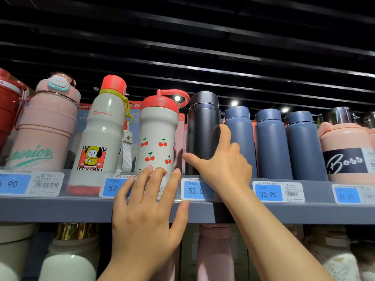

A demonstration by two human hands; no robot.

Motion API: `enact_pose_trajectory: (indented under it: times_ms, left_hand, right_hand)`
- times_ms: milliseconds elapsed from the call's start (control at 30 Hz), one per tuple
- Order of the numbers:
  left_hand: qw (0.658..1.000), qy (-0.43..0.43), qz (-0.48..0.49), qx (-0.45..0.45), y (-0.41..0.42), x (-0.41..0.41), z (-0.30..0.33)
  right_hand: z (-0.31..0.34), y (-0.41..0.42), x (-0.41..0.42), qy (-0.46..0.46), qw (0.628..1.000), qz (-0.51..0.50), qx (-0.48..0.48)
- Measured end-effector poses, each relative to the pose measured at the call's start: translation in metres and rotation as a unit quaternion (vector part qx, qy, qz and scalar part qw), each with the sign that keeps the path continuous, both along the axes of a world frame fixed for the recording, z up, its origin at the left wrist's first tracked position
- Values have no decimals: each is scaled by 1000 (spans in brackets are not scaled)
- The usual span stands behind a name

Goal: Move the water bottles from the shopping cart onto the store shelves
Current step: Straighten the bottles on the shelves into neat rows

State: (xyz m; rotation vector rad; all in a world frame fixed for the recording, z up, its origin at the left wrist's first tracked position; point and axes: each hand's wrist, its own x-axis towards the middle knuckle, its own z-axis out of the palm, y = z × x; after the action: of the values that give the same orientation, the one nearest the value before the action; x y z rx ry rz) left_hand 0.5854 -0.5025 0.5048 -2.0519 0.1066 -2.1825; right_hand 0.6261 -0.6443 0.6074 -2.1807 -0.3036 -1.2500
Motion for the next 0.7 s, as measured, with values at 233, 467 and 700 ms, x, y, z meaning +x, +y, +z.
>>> enact_pose_trajectory:
  times_ms: [233, 467, 700]
  left_hand:
    - [1000, -9, 4, -7, -2, 0, 0]
    - [1000, -13, 6, -24, -4, 2, -1]
    - [999, -29, 18, -10, -4, 3, -1]
  right_hand:
    - [-6, -11, -2, -91, 995, 39, -17]
    - [6, -84, 22, -55, 997, -53, 30]
    - [14, -78, 30, 23, 1000, -10, -15]
